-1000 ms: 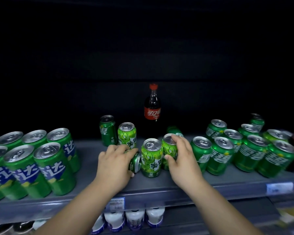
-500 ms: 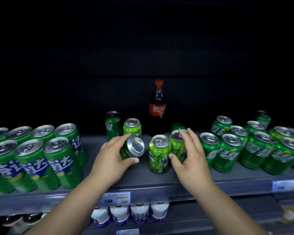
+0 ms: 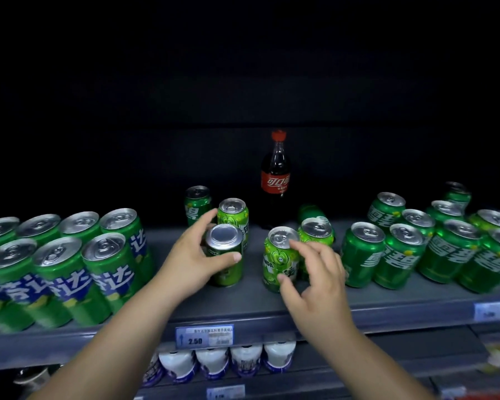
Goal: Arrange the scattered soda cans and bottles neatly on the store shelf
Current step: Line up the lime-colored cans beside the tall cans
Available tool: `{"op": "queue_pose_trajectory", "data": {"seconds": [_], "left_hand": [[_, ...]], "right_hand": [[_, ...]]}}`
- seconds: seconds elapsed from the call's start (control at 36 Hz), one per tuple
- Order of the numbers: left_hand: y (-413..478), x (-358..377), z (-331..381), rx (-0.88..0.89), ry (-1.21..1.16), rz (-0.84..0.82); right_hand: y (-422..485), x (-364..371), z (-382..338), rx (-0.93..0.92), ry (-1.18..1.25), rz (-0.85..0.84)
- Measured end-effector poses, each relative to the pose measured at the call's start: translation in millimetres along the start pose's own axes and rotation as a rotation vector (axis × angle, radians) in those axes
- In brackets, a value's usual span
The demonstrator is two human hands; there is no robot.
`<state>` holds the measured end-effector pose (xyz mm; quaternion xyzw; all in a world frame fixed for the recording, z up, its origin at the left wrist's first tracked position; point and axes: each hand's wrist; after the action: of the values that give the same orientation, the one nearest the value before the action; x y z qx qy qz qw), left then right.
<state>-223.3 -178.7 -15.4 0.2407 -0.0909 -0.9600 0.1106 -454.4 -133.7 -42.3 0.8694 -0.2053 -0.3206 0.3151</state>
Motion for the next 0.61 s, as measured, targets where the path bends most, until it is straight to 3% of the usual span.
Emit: {"op": "queue_pose_trajectory", "data": {"seconds": [0.08,0.14,0.25,0.39,0.47,0.61], "left_hand": [[6.7,-0.1,6.2,0.027,0.121,-0.005],[4.7,-0.6,11.0,-0.017,0.066,0.056],[-8.3,-5.0,15.7,-0.333,-0.418,0.137],[-28.1,-15.6,21.9,-0.632,-0.931,0.001],[-39.9,-18.1,29.5,-0.74,-1.107,-0.082],[-48.9,-19.3,25.3,-0.81,-1.2,-0.105]], "right_hand": [[2.6,0.5,-7.4,0.002,0.035,0.002],[5.3,0.7,-11.7,0.0,0.066,0.0],[10.6,0.6,-19.1,0.013,0.162,-0.04],[20.0,6.5,-35.6,0.033,0.247,-0.095],[23.8,13.1,-45.1,0.099,0.35,-0.178],[28.3,24.8,-56.0,0.192,0.502,-0.198]]}}
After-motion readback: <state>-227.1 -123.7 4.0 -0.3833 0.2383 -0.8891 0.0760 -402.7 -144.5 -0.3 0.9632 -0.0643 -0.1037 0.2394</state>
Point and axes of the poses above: each hand's wrist, its own y-axis towards the middle knuckle, its own x-axis out of the palm, z = x × y, and after that the axes turned 11 degrees about z, right-handed
